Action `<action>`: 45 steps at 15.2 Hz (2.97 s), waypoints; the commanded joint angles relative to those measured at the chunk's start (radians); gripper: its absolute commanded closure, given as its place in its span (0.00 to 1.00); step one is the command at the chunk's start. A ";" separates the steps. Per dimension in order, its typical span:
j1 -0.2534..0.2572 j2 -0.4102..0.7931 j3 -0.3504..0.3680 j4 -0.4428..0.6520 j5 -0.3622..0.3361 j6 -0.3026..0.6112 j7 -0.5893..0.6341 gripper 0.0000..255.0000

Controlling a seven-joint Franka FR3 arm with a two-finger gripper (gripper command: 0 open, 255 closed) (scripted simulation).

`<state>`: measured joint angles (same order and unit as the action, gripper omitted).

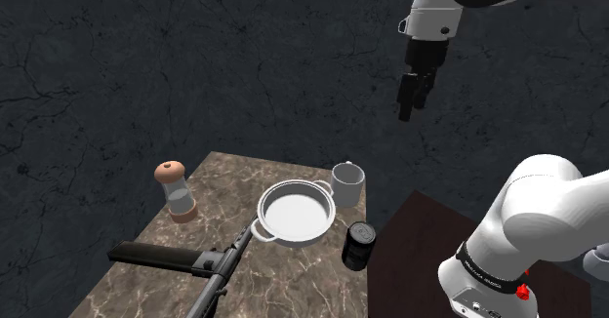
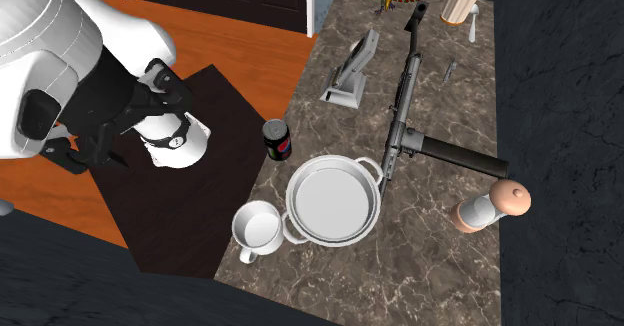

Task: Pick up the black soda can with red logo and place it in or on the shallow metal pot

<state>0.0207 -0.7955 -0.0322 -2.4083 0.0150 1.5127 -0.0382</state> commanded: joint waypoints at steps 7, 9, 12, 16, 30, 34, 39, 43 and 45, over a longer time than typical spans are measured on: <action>0.048 -0.046 0.107 -0.170 0.076 0.139 0.096 0.00; 0.069 -0.050 0.146 -0.218 0.105 0.190 0.129 0.00; 0.102 -0.041 0.208 -0.282 0.150 0.271 0.178 0.00; 0.150 0.001 0.297 -0.348 0.214 0.391 0.246 0.00; 0.221 0.246 0.499 -0.459 0.334 0.767 0.367 0.00; 0.221 0.253 0.501 -0.462 0.336 0.779 0.367 0.00; 0.221 0.253 0.501 -0.462 0.336 0.778 0.367 0.00; 0.221 0.253 0.501 -0.462 0.336 0.778 0.367 1.00; 0.221 0.253 0.501 -0.462 0.336 0.778 0.367 1.00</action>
<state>0.2420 -0.5422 0.4691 -2.8709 0.3507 2.2910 0.3284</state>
